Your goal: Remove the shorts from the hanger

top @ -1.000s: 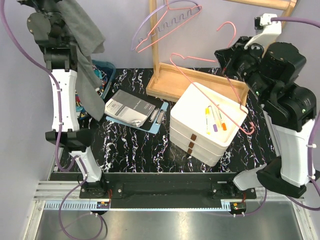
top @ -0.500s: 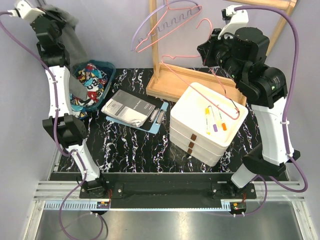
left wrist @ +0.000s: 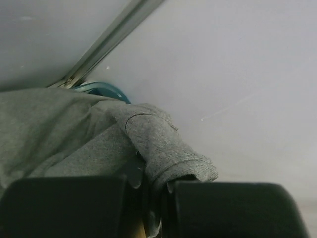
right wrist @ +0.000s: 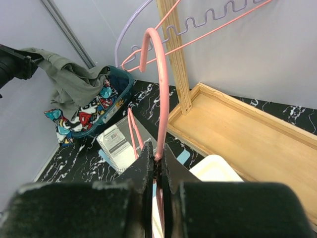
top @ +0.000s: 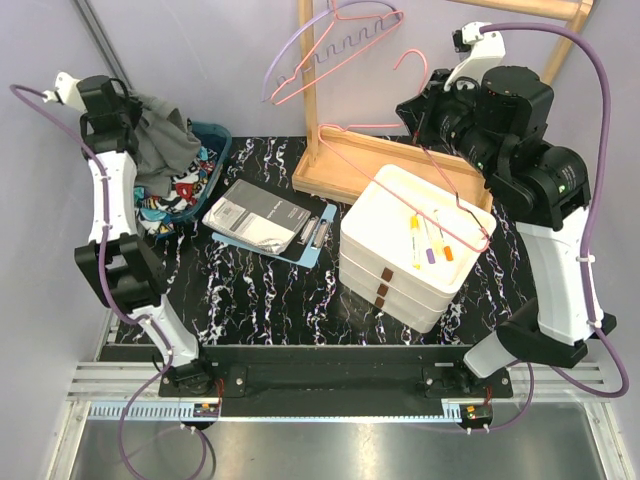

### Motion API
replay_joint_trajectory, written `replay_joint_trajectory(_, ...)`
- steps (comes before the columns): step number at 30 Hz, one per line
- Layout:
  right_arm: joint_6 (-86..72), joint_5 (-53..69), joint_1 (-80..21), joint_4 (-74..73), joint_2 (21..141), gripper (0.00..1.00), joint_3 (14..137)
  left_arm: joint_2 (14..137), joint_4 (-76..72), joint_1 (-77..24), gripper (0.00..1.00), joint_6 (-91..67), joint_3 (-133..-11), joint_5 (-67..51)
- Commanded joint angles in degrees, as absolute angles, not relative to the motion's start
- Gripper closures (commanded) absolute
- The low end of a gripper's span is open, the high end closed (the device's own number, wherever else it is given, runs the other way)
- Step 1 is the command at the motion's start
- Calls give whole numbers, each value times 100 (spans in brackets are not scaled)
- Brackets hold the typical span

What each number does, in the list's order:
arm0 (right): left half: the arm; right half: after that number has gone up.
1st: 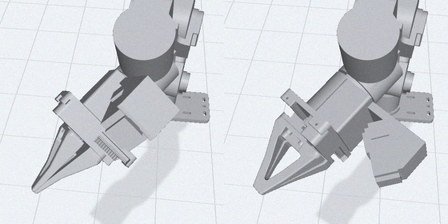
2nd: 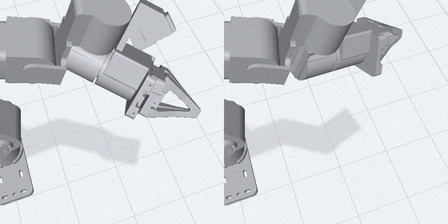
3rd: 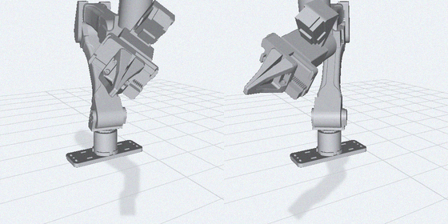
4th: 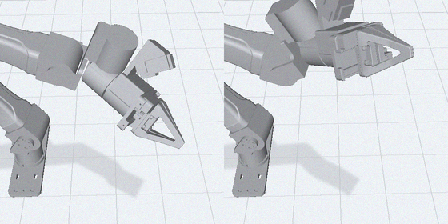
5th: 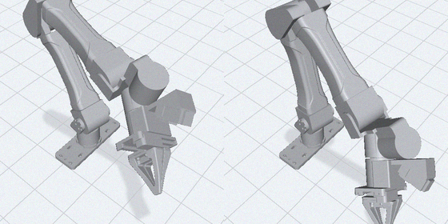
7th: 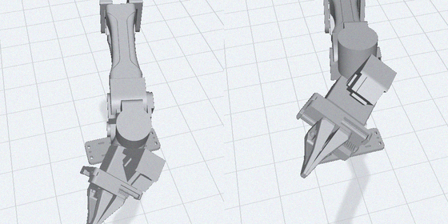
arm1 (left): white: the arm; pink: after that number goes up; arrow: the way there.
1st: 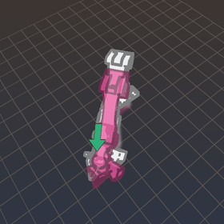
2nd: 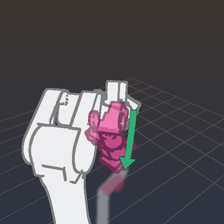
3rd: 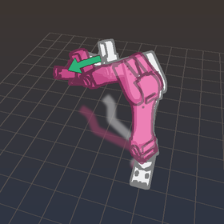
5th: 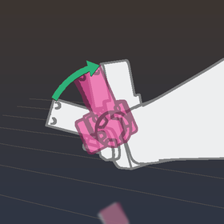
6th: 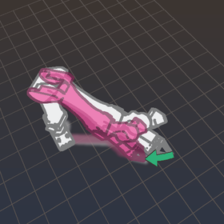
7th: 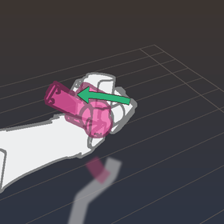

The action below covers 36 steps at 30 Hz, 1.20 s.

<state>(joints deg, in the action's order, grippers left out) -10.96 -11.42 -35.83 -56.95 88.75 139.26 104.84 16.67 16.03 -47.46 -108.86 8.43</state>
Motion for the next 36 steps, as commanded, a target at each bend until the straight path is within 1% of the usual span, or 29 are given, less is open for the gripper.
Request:
replay_joint_trajectory(1, -1187, -1090, -3577, -5555, 8710, 100, 13931, 10134, 1907, 1723, 100, -5580, -10846, 712)
replay_joint_trajectory(5, -1204, -1125, -3577, -5546, 8745, 100, 13939, 9985, 1584, 1766, 100, -6387, -10241, 984)
replay_joint_trajectory(6, -1204, -1151, -3577, -5546, 8763, 100, 13948, 10002, 1434, 1793, 100, -6903, -9961, 906)
replay_joint_trajectory(8, -1195, -1178, -3577, -5537, 8789, 100, 13975, 10185, 1240, 1889, 100, -7424, -9827, 608)
replay_joint_trajectory(11, -1160, -1239, -3577, -5520, 8815, 100, 14010, 10571, 1134, 1890, 100, -8190, -9852, 484)
replay_joint_trajectory(16, -1099, -1362, -3577, -5511, 8842, 100, 14054, 11161, 1028, 1942, 100, -8754, -9992, 967)
replay_joint_trajectory(17, -1090, -1371, -3577, -5502, 8833, 100, 14045, 11519, 1150, 1977, 100, -8780, -10132, 845)
replay_joint_trajectory(20, -1055, -1476, -3577, -5511, 8789, 100, 14010, 12092, 1651, 2057, 100, -9017, -10415, 310)
replay_joint_trajectory(22, -1028, -1485, -3577, -5511, 8780, 100, 13984, 12173, 1644, 2065, 91, -9114, -10301, 185)
replay_joint_trajectory(23, -1028, -1477, -3577, -5511, 8772, 100, 13975, 12138, 1661, 2065, 84, -9097, -10179, 158)
replay_joint_trajectory(24, -1028, -1459, -3577, -5519, 8754, 100, 13966, 12077, 1652, 2065, 65, -9044, -10117, 184)
replay_joint_trajectory(26, -1028, -1441, -3577, -5520, 8728, 100, 13940, 11893, 1661, 2074, 41, -8904, -10011, 281)
replay_joint_trajectory(27, -1037, -1424, -3577, -5520, 8701, 100, 13922, 11831, 1661, 2083, 19, -8729, -9976, 281)
replay_joint_trajectory(28, -1037, -1415, -3577, -5520, 8684, 100, 13904, 11769, 1713, 2092, 10, -8649, -9976, 203)
replay_joint_trajectory(29, -1046, -1389, -3577, -5520, 8657, 100, 13869, 11655, 1749, 2100, 5, -8596, -9967, 167)
replay_joint_trajectory(30, -1072, -1363, -3568, -5520, 8649, 100, 13852, 11567, 1775, 2118, 1, -8517, -9854, 150)
replay_joint_trajectory(36, -1195, -1117, -3577, -5520, 8596, 100, 13729, 10794, 1801, 2145, 1, -8271, -9414, 35)
